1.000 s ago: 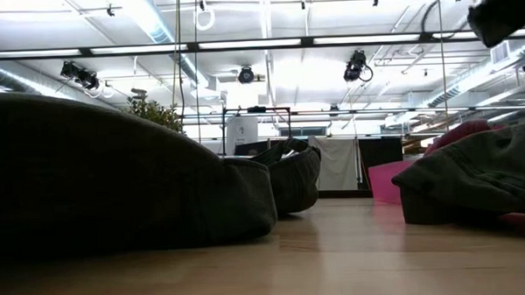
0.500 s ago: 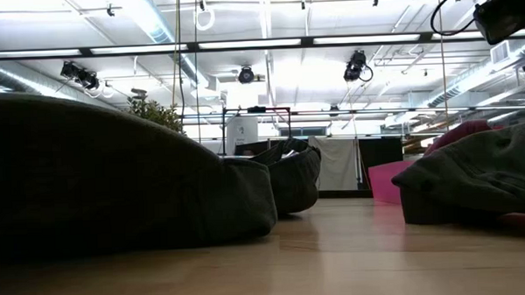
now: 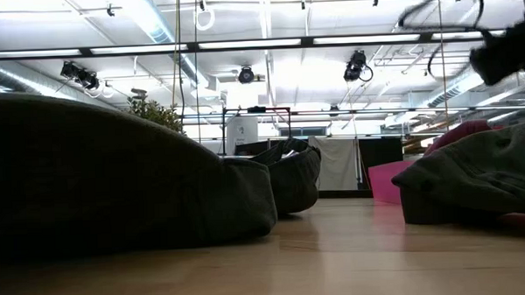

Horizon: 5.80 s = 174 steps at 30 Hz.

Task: Pick & Place hat
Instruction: Put the right black cap into the transparent bin

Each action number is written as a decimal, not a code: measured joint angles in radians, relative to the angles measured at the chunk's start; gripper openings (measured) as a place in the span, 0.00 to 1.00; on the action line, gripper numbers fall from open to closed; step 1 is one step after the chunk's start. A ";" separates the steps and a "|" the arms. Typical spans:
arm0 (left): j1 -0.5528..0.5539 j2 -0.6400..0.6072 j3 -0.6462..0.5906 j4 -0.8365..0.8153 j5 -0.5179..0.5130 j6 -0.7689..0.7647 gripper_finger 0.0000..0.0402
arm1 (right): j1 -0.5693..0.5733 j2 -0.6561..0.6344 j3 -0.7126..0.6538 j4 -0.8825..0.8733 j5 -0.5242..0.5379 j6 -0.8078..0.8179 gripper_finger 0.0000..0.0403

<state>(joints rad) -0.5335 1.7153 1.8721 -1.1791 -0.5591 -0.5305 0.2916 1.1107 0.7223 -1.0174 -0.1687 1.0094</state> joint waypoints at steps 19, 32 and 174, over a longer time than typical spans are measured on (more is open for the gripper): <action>0.022 0.000 0.000 0.001 0.023 -0.006 0.35 | -0.066 0.000 -0.334 0.587 -0.264 -0.049 0.77; 0.044 0.000 0.000 0.001 0.022 0.000 0.35 | -0.066 0.000 -0.336 0.651 -0.269 -0.058 0.58; 0.559 -0.170 0.000 0.648 0.484 -0.180 0.04 | -0.284 -0.513 0.117 0.775 0.171 -0.327 0.81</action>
<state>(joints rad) 0.0257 1.5451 1.8726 -0.5307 -0.0755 -0.7101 0.0075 0.5979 0.8394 -0.2426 0.0023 0.6820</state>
